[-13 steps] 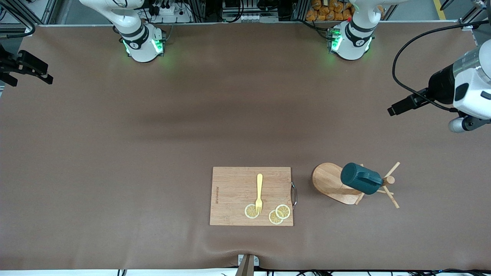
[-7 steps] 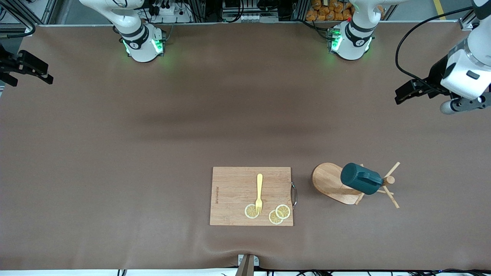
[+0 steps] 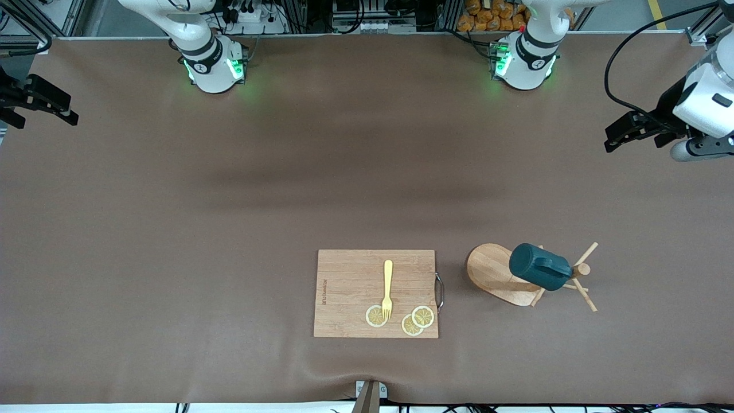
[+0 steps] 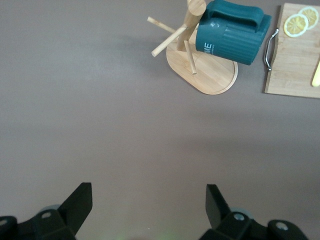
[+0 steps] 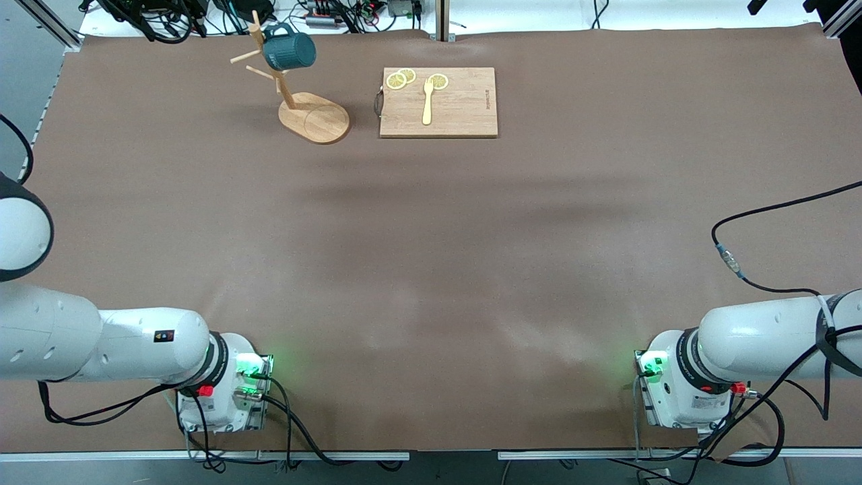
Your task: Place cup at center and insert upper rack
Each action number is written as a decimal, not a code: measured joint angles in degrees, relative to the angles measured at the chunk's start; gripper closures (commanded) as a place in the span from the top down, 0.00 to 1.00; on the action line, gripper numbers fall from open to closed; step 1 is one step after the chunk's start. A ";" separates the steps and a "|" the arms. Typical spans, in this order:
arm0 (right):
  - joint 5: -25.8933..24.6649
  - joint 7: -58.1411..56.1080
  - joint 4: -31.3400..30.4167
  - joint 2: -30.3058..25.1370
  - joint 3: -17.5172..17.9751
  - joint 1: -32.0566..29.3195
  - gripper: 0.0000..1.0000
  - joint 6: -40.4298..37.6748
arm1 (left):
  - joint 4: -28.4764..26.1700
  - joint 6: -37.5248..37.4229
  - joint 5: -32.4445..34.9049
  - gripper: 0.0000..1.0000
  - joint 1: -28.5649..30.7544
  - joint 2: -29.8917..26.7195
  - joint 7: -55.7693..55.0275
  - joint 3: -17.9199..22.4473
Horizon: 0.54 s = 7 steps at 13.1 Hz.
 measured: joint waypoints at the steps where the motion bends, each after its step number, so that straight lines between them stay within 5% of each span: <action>1: 0.00 0.00 0.00 0.00 0.00 0.00 1.00 0.00 | -0.03 0.05 0.00 1.00 -0.13 0.11 1.06 0.08; 7: 0.00 0.00 0.00 0.00 0.00 0.00 1.00 -0.06 | -0.02 0.21 0.00 1.00 -1.20 0.25 1.56 0.08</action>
